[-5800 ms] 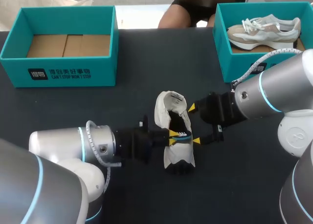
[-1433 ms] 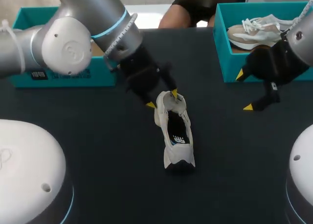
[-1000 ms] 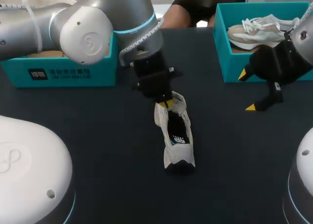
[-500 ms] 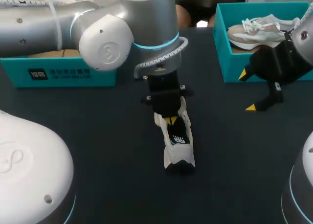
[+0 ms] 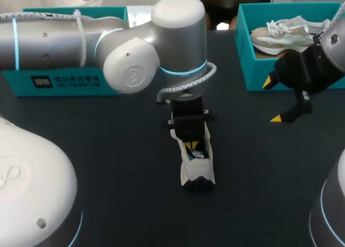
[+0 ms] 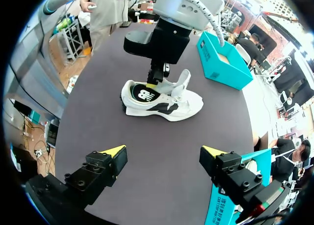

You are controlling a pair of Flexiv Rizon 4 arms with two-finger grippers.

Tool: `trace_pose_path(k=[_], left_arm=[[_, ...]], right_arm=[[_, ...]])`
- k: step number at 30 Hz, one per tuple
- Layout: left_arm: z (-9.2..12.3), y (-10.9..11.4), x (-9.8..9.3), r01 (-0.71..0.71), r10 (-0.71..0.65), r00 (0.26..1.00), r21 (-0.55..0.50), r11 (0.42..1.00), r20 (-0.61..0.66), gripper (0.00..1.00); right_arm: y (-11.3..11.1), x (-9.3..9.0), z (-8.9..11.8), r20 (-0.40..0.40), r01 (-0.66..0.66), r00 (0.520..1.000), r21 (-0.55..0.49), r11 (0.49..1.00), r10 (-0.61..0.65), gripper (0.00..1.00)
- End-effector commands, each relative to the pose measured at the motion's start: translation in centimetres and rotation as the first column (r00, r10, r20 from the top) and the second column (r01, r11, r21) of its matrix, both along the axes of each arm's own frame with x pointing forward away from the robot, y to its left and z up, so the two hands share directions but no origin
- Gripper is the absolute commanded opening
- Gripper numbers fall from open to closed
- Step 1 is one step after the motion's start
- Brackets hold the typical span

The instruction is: Take the shoe out of the shoebox, open the shoe tongue, remove and reinsert the insole, then place the shoe into the shoebox

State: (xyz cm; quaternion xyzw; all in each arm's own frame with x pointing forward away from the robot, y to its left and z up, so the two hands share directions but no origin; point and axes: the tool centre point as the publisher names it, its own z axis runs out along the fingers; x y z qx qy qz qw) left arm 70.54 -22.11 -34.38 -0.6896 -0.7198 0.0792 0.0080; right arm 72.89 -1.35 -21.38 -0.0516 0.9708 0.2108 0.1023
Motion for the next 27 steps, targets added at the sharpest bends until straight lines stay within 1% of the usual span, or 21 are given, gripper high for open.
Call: trace_pose_path(k=[1,5,7,8,13,14,19,21,24,27], left_arm=[[-1.4,-0.9,-0.4,-0.011,0.011,1.0,0.005,1.0,0.027,0.0],[-2.7,-1.0,-0.4,-0.04,0.04,0.998,-0.016,0.999,0.045,0.0],[-3.6,-1.1,-0.3,-0.05,0.05,0.997,-0.007,0.999,0.051,0.0],[-3.9,-1.1,-0.3,-0.066,0.068,0.996,-0.027,0.997,0.053,0.0],[-5.5,-1.4,-0.4,-0.078,0.079,0.995,-0.015,0.997,0.056,0.0],[-5.3,-1.3,-0.6,-0.081,0.082,0.995,-0.02,0.996,0.06,0.0],[-3.3,-0.8,-1.2,-0.074,0.078,0.994,-0.052,0.996,0.073,0.0],[-2.7,-0.7,-1.7,-0.06,0.064,0.996,-0.061,0.996,0.068,0.0],[-2.9,-0.9,-2.3,-0.048,0.051,0.997,-0.052,0.997,0.054,0.0],[-4.2,-1.3,-3.0,-0.038,0.039,0.998,-0.043,0.998,0.041,0.0]], right_arm=[[0.0,0.0,0.0,0.001,0.0,1.0,-0.001,1.0,0.0,1.0],[0.0,0.0,0.0,0.001,0.0,1.0,-0.001,1.0,0.0,1.0],[0.0,0.0,0.0,0.001,0.0,1.0,-0.001,1.0,0.0,1.0],[0.0,0.0,0.0,0.001,0.0,1.0,-0.001,1.0,0.0,1.0],[0.0,0.0,0.0,0.001,0.0,1.0,-0.001,1.0,0.0,1.0],[0.0,0.0,0.0,0.001,0.0,1.0,-0.001,1.0,0.0,1.0],[0.0,0.0,0.0,0.001,0.0,1.0,-0.001,1.0,0.0,1.0],[0.0,0.0,0.0,0.001,0.0,1.0,-0.001,1.0,0.0,1.0],[0.0,0.0,0.0,0.001,0.0,1.0,-0.001,1.0,0.0,1.0],[0.0,0.0,0.0,0.001,0.0,1.0,-0.001,1.0,0.0,1.0]])
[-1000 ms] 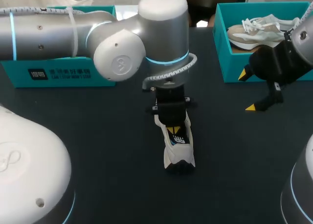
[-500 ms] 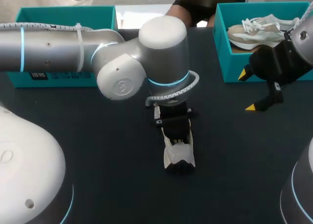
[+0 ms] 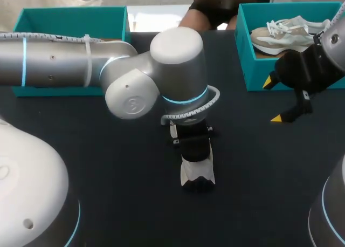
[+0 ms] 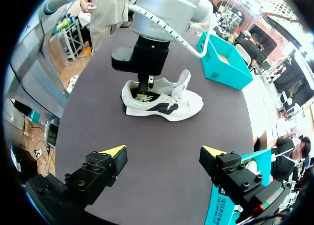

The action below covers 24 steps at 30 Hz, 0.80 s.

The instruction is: Take the shoe out of the shoebox, open the shoe tongue, remove and reinsert the insole, then place the shoe into the shoebox

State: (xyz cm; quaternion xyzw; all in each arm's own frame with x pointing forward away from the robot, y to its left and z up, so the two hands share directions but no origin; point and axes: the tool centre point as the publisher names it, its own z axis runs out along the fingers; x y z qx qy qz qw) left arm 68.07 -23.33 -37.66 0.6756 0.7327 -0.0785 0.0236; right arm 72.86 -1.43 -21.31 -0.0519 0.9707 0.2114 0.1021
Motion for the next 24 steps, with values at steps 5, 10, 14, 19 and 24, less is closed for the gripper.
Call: trace_pose_path(k=[5,10,14,19,24], left_arm=[[-3.2,-0.7,-0.7,0.003,-0.002,1.0,0.031,1.0,-0.022,0.0],[-3.5,-0.6,-0.5,0.004,-0.003,1.0,0.061,0.998,-0.012,0.0],[-1.8,0.0,0.0,-0.003,0.001,0.999,0.05,0.999,0.033,0.0],[1.6,1.0,0.9,-0.027,0.022,0.986,0.025,0.999,0.162,0.0],[3.6,0.8,2.6,-0.074,0.065,0.946,0.015,0.997,0.319,0.0]], right_arm=[[0.1,0.0,-0.1,0.001,0.001,1.0,-0.002,1.0,-0.001,1.0],[0.1,0.0,-0.1,0.001,0.001,1.0,-0.002,1.0,-0.001,1.0],[0.1,0.0,-0.1,0.001,0.001,1.0,-0.002,1.0,-0.001,1.0],[0.1,0.0,-0.1,0.001,0.001,1.0,-0.002,1.0,-0.001,1.0],[0.1,0.0,-0.1,0.001,0.001,1.0,-0.002,1.0,-0.001,1.0]])
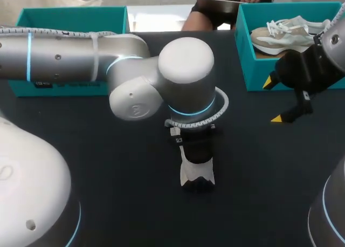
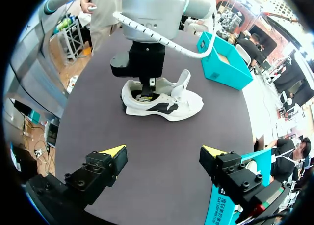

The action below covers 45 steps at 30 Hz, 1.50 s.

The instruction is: Take the shoe out of the shoebox, open the shoe tongue, remove and reinsert the insole, then place the shoe into the shoebox

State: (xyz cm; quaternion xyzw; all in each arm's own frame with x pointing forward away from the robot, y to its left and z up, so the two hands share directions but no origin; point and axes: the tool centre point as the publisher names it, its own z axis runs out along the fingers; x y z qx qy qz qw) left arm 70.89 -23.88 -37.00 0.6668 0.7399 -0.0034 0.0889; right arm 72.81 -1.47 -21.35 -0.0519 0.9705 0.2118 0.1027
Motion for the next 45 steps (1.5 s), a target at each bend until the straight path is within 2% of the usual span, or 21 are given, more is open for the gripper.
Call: trace_pose_path(k=[1,5,8,9,10,11,12,13,20,27,33,39,45], left_arm=[[3.2,1.3,0.1,-0.042,0.041,0.988,0.001,0.999,0.148,0.0],[4.2,1.4,1.2,-0.068,0.069,0.97,-0.012,0.998,0.234,0.0],[3.7,1.1,2.5,-0.069,0.068,0.965,-0.004,0.998,0.254,0.0],[3.5,1.0,2.9,-0.083,0.081,0.964,-0.001,0.997,0.253,0.03],[3.3,0.9,3.0,-0.084,0.078,0.964,0.012,0.996,0.255,0.44],[3.1,0.9,3.2,-0.082,0.076,0.964,0.013,0.997,0.257,0.73],[2.9,0.8,3.4,-0.092,0.084,0.965,0.021,0.996,0.25,0.9],[2.8,0.7,3.5,-0.09,0.08,0.965,0.029,0.996,0.25,1.0],[2.4,0.8,3.6,-0.075,0.061,0.968,0.046,0.996,0.244,1.0],[2.5,1.2,3.0,0.062,-0.092,0.97,0.138,0.989,0.223,1.0],[2.3,1.4,3.2,0.075,-0.109,0.974,0.169,0.983,0.2,1.0],[3.0,1.3,3.8,0.081,-0.122,0.97,0.192,0.978,0.21,1.0],[4.8,1.3,4.7,0.101,-0.136,0.971,0.177,0.979,0.196,1.0]], right_arm=[[0.1,0.0,-0.1,0.0,0.001,1.0,-0.003,1.0,-0.001,1.0],[0.1,0.0,-0.1,0.0,0.001,1.0,-0.003,1.0,-0.001,1.0],[0.1,0.0,-0.1,0.0,0.001,1.0,-0.003,1.0,-0.001,1.0],[0.1,0.0,-0.1,0.0,0.001,1.0,-0.003,1.0,-0.001,1.0],[0.1,0.0,-0.1,0.0,0.001,1.0,-0.003,1.0,-0.001,1.0],[0.1,0.0,-0.1,0.0,0.001,1.0,-0.003,1.0,-0.001,1.0],[0.1,0.0,-0.1,0.0,0.001,1.0,-0.003,1.0,-0.001,1.0],[0.1,0.0,-0.1,0.0,0.001,1.0,-0.003,1.0,-0.001,1.0],[0.1,0.0,-0.1,0.0,0.001,1.0,-0.003,1.0,-0.001,1.0],[0.1,0.0,-0.1,0.0,0.001,1.0,-0.003,1.0,-0.001,1.0],[0.1,0.0,-0.1,0.0,0.001,1.0,-0.003,1.0,-0.001,1.0],[0.1,0.0,-0.1,0.0,0.001,1.0,-0.003,1.0,-0.001,1.0],[0.1,0.0,-0.1,0.0,0.001,1.0,-0.003,1.0,-0.001,1.0]])
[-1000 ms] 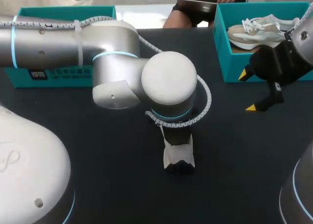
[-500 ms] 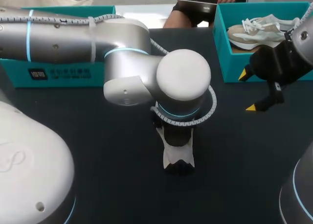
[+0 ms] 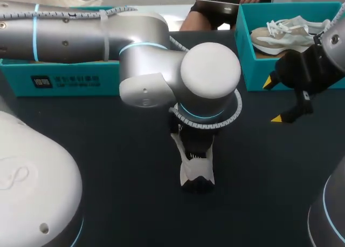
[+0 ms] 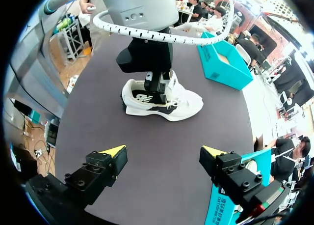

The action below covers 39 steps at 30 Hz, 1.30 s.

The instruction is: Take the shoe out of the shoebox, open the shoe tongue, remove and reinsert the insole, then place the shoe into the shoebox

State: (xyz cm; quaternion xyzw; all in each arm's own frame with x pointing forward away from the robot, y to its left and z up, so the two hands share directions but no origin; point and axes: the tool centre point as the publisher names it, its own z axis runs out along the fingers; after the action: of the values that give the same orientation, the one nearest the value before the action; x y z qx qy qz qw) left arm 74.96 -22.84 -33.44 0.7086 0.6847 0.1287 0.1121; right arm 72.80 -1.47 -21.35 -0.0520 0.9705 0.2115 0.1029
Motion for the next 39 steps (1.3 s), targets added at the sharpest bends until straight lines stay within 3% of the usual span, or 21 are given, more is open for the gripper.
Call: trace_pose_path(k=[1,16,18,19,21,30,39], left_arm=[[1.5,0.3,0.7,0.011,-0.011,1.0,-0.007,1.0,-0.011,1.0],[3.9,0.3,4.5,0.008,-0.008,1.0,-0.018,1.0,-0.012,1.0],[3.8,0.0,4.8,0.009,-0.01,1.0,-0.019,1.0,-0.013,0.51],[3.7,-0.1,4.8,0.01,-0.01,1.0,-0.02,1.0,-0.014,0.51],[3.4,-0.4,4.9,0.015,-0.015,1.0,-0.019,1.0,-0.019,0.39],[2.6,0.1,3.9,0.034,-0.034,0.999,-0.01,0.999,-0.033,0.31],[1.7,1.0,1.1,0.027,-0.031,0.997,-0.059,0.998,-0.069,0.31]], right_arm=[[0.1,0.1,-0.1,-0.001,0.001,1.0,-0.003,1.0,-0.001,1.0],[0.1,0.1,-0.1,-0.001,0.001,1.0,-0.003,1.0,-0.001,1.0],[0.1,0.1,-0.1,-0.001,0.001,1.0,-0.003,1.0,-0.001,1.0],[0.1,0.1,-0.1,-0.001,0.001,1.0,-0.003,1.0,-0.001,1.0],[0.1,0.1,-0.1,-0.001,0.001,1.0,-0.003,1.0,-0.001,1.0],[0.1,0.1,-0.1,-0.001,0.001,1.0,-0.003,1.0,-0.001,1.0],[0.1,0.1,-0.1,-0.001,0.001,1.0,-0.003,1.0,-0.001,1.0]])
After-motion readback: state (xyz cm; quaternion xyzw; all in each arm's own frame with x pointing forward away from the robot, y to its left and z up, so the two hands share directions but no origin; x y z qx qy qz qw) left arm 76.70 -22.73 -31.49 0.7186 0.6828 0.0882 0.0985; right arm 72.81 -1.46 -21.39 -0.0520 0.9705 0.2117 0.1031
